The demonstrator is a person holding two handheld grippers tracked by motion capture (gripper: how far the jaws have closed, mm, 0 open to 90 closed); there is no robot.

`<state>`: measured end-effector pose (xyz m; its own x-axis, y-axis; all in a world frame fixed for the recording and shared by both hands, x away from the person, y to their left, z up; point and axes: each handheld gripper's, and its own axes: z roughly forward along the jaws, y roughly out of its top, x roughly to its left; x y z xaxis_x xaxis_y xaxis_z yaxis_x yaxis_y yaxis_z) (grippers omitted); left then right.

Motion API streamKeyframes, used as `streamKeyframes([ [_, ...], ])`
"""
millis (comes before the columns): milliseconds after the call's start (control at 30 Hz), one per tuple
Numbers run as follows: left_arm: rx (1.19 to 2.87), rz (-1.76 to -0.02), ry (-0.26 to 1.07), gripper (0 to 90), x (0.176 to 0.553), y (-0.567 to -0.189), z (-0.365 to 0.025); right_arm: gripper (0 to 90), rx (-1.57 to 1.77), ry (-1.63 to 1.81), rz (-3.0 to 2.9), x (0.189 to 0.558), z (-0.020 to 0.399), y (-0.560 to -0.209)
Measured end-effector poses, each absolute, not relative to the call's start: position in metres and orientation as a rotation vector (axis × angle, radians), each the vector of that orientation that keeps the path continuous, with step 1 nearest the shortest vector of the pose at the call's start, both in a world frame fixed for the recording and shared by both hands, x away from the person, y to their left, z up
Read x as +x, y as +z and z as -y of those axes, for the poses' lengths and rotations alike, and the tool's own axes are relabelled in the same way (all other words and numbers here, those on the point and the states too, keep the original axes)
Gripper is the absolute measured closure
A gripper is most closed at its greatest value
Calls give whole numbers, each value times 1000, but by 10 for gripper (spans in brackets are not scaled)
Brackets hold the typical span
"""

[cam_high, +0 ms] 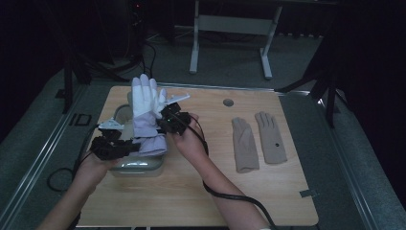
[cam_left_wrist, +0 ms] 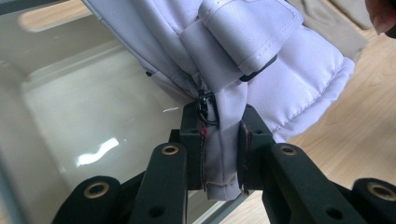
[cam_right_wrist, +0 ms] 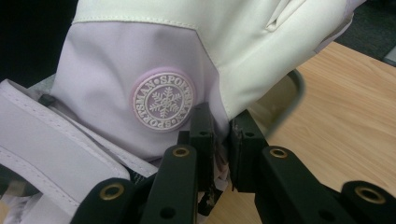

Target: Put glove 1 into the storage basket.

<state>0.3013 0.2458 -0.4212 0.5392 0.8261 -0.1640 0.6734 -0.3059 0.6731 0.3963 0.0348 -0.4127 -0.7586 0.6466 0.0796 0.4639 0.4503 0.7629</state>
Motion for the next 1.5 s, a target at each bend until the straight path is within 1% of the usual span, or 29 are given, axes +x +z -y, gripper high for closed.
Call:
streamKeyframes([
  [100,2061,-1236,261,760,302,-426,-261,815,967,1206,-2508,401,-53,-417],
  [133,2061,-1236,261,760,302,-426,-261,815,967,1206,-2508,401,-53,-417],
  [267,2071,-1262,236,760,304,-438,-271,815,978,1175,-2547,405,-69,-433],
  [300,2073,-1263,221,760,305,-442,-272,815,978,1175,-2547,405,-69,-433],
  [333,2069,-1274,189,759,307,-450,-274,815,983,1158,-2562,406,-72,-441],
  [433,2075,-1277,171,758,308,-454,-274,814,991,1145,-2571,407,-72,-445],
  [467,2083,-1297,142,757,313,-463,-272,814,1007,1104,-2595,410,-73,-456],
  [567,2102,-1322,116,754,318,-473,-271,814,1023,1064,-2622,414,-75,-467],
  [700,2147,-1339,126,747,320,-482,-266,815,1028,1015,-2642,416,-78,-478],
  [800,2165,-1332,137,735,319,-482,-263,814,1057,1001,-2664,419,-76,-483],
  [1000,2173,-1319,124,667,317,-482,-262,813,1077,983,-2702,420,-73,-485],
  [1200,2188,-1329,127,642,319,-483,-260,811,1083,943,-2753,420,-76,-495],
  [1367,2205,-1333,130,642,320,-483,-259,805,1085,892,-2775,422,-80,-496],
  [1433,2203,-1342,125,641,321,-484,-259,792,1085,881,-2775,422,-81,-496],
  [1500,2207,-1346,129,641,322,-484,-259,737,1082,882,-2767,421,-82,-495],
])
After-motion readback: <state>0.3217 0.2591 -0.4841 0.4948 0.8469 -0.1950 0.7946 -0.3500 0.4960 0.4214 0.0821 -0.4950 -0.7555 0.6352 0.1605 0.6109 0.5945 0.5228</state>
